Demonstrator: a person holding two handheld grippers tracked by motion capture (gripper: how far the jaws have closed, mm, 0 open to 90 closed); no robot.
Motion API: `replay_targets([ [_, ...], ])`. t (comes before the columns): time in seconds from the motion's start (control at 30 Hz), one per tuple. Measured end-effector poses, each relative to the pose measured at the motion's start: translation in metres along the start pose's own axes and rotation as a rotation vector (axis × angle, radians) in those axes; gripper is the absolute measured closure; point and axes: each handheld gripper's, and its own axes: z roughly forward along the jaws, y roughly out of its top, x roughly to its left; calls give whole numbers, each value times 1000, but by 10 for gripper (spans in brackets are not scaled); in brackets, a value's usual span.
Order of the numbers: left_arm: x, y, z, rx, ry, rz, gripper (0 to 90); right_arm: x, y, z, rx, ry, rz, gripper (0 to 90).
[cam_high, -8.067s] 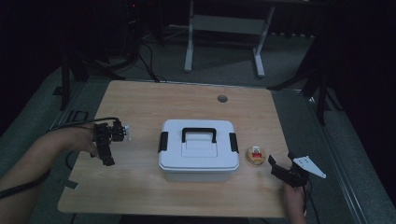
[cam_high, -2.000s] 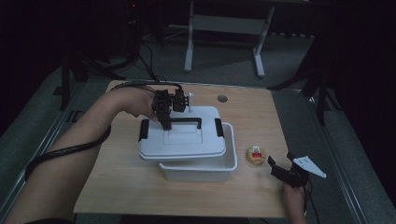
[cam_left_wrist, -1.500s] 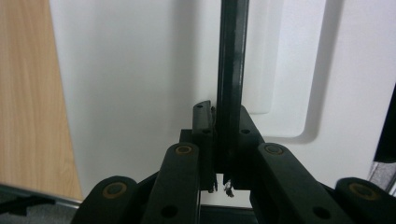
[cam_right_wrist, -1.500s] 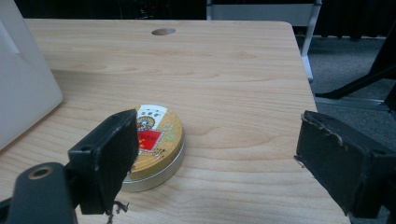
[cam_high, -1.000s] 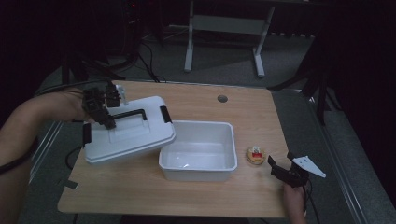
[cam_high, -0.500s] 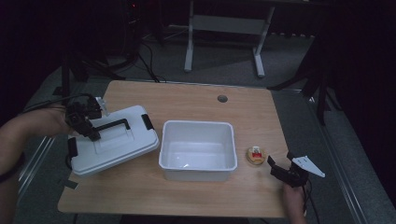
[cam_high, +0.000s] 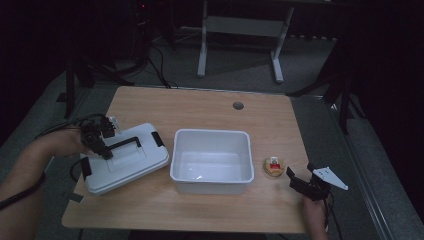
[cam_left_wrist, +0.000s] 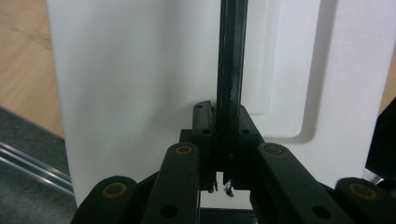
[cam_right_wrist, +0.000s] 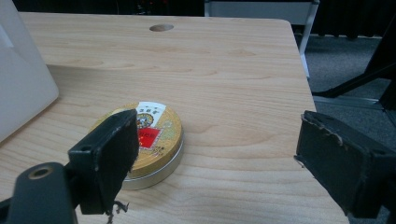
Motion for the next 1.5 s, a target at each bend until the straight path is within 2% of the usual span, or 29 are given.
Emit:
replay_targets([
  [0.13, 2, 3, 18, 19, -8, -3, 834, 0, 0, 0, 1, 1, -2, 128],
  [0.2, 3, 4, 24, 13, -12, -6, 834, 0, 0, 0, 1, 2, -1, 128],
  [0.3, 4, 5, 28, 11, -20, -7, 834, 0, 0, 0, 0, 2, 0, 128],
  [0.43, 3, 8, 35, 31, -16, -6, 834, 0, 0, 0, 0, 4, 0, 128],
  [0.5, 3, 11, 42, 40, -27, 2, 834, 0, 0, 0, 0, 4, -6, 128],
  [0.67, 5, 14, 52, 35, -30, 4, 833, 0, 0, 0, -2, 6, -1, 127],
  [0.7, 4, 14, 54, 36, -31, 16, 833, -1, 0, 0, -2, 8, 0, 127],
  [0.93, 6, 13, 65, 17, -53, 6, 832, -2, 0, -1, -3, 9, 12, 127],
  [1.07, 7, 10, 64, 4, -59, 14, 830, -2, 0, -1, -2, 8, 13, 127],
  [1.13, 8, 8, 64, -4, -74, 10, 824, -3, 0, -1, 0, 15, 16, 127],
  [1.17, 8, 7, 64, -20, -83, 12, 788, -3, 0, -1, 0, 17, 20, 127],
  [1.3, 8, 4, 63, -40, -80, -7, 512, -5, 1, 0, 17, 39, 32, 127],
  [1.37, 10, 3, 63, -39, -61, -42, 346, -7, 4, 1, 32, 68, 50, 127],
  [1.4, 11, 2, 63, -48, -61, -55, 292, -8, 5, 2, 48, 72, 49, 127],
  [1.47, 11, 2, 63, -56, -59, -57, 194, -9, 7, 3, 63, 76, 45, 127],
  [1.5, 11, 1, 63, -54, -74, -57, 194, -9, 8, 3, 74, 81, 44, 128],
])
